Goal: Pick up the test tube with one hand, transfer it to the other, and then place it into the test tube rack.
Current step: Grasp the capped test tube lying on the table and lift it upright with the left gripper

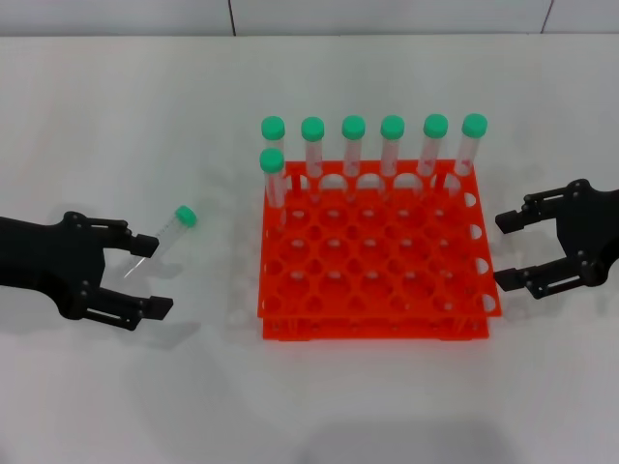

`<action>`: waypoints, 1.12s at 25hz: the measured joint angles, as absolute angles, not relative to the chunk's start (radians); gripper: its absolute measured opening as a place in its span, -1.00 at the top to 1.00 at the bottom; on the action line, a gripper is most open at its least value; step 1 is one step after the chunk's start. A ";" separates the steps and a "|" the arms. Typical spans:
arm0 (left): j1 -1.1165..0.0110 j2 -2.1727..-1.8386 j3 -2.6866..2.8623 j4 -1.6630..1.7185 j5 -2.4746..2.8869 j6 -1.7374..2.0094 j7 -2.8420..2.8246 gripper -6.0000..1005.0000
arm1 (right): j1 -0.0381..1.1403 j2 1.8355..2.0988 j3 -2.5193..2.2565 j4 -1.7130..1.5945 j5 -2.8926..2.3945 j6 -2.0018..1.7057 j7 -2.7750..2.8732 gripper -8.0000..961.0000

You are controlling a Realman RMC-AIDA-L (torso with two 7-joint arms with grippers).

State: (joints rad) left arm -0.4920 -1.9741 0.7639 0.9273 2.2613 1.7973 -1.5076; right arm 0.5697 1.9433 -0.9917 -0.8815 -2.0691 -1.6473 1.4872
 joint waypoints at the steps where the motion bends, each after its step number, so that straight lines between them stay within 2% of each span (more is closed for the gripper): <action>1: -0.492 -1.974 0.764 0.927 2.262 1.797 -1.508 -0.75 | 0.568 1.945 -0.992 -0.886 -2.068 -1.647 1.486 -0.56; 28: -0.485 -1.991 0.762 0.926 2.257 1.786 -1.497 -0.75 | 0.548 1.974 -0.988 -0.889 -2.063 -1.642 1.459 -0.56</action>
